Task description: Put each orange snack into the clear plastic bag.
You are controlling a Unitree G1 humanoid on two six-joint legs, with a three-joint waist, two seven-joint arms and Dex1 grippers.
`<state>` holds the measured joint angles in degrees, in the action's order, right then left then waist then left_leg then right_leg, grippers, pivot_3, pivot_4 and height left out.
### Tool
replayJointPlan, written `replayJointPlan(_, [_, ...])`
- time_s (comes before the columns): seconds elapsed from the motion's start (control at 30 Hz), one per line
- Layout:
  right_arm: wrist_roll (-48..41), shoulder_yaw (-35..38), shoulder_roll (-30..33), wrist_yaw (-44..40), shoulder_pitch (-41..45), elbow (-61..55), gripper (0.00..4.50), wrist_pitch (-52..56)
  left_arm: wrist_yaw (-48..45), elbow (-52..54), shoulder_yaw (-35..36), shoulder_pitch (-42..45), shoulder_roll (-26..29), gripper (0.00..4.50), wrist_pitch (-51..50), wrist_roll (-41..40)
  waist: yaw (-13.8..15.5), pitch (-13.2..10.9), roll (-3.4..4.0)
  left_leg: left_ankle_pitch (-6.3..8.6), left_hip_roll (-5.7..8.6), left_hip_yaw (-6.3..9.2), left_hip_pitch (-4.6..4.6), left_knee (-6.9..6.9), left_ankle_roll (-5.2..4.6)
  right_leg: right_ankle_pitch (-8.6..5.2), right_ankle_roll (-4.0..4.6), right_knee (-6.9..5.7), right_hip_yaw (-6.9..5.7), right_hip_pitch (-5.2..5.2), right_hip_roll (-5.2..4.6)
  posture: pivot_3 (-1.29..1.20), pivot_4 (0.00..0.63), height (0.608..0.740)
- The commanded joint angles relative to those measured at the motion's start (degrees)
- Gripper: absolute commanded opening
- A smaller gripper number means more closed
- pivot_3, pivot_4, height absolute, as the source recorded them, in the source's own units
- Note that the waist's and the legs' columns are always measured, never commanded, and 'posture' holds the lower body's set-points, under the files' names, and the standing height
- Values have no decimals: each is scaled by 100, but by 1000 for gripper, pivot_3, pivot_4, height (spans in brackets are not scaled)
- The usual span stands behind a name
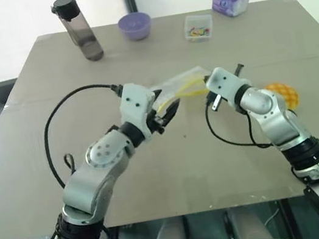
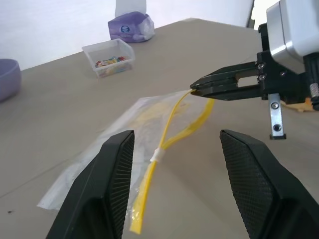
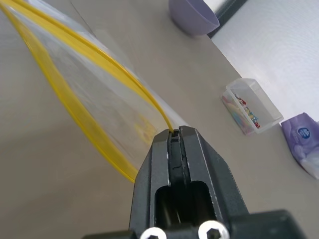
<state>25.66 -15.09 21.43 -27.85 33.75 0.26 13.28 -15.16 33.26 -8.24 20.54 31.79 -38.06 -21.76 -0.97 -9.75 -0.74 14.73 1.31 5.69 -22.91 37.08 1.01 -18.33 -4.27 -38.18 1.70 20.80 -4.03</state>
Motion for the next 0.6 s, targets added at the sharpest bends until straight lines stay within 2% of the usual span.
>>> replayJointPlan(0.03, [-35, -14, -34, 28, 1, -244, 0, 3, 271, 236, -37, -73, 65, 2990, -211, 544, 0, 0, 0, 0, 0, 0, 0, 0, 0, 0, 0, -1, 0, 0, 0, 0, 150, 740])
replayJointPlan(0.33, [-52, -12, -20, 23, 21, -217, 0, 1, 18, -46, -413, -150, 301, 2990, -52, 1472, 0, 0, 0, -2, 1, -3, 0, 10, -3, 0, 0, -27, 4, 8, 0, 0, 150, 740])
replayJointPlan(0.6, [-56, -1, -68, 46, 94, -282, 0, 20, -151, -562, -576, -21, -47, 2990, 289, 1861, 1, 0, 0, -4, 2, -7, 3, 18, -6, 0, 0, -52, 9, 14, -1, 0, 150, 740])
